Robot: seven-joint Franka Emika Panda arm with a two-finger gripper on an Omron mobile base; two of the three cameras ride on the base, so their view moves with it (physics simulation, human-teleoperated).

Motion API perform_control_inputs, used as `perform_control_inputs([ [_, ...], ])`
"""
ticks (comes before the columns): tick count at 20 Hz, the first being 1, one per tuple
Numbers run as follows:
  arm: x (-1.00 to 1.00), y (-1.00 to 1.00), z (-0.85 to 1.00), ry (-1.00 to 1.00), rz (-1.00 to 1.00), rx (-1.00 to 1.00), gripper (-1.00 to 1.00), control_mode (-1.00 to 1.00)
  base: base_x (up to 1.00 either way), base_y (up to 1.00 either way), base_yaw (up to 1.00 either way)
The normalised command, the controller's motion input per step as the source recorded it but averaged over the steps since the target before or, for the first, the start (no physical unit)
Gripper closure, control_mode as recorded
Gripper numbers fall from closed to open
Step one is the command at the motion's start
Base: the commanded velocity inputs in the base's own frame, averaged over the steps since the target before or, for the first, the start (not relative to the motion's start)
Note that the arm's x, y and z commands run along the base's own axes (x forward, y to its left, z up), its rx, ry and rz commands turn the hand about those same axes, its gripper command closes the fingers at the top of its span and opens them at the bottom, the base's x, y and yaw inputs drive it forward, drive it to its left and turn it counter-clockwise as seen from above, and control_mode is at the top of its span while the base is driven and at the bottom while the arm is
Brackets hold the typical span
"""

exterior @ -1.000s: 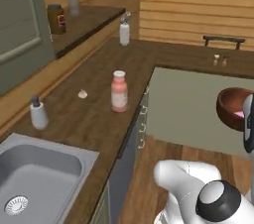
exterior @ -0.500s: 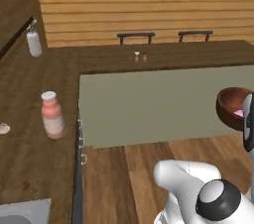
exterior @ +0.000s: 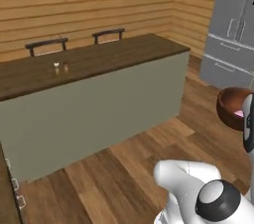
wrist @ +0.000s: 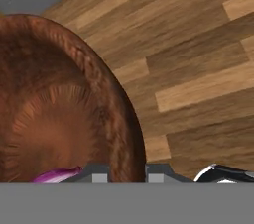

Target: Pick the onion from the sink and place it in the bowl. Then pick the bowl and place it in the microwave. Then close the microwave door and press the start button.

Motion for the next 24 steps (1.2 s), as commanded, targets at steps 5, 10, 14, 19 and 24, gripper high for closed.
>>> perform_control_inputs([
  [5,0.00,0.00,0.00,0.00,0.00,0.00,1.00,1.00,0.57,-0.21,-0.63],
  [10,0.00,0.00,0.00,0.00,0.00,0.00,1.00,1.00,0.64,-0.08,-0.54],
  [14,0.00,0.00,0.00,0.00,0.00,0.00,1.00,1.00,0.80,-0.04,-0.48],
  [19,0.00,0.00,0.00,0.00,0.00,0.00,1.00,1.00,0.97,0.00,-0.47],
  [24,0.00,0.00,0.00,0.00,0.00,0.00,1.00,1.00,1.00,0.00,-0.48],
])
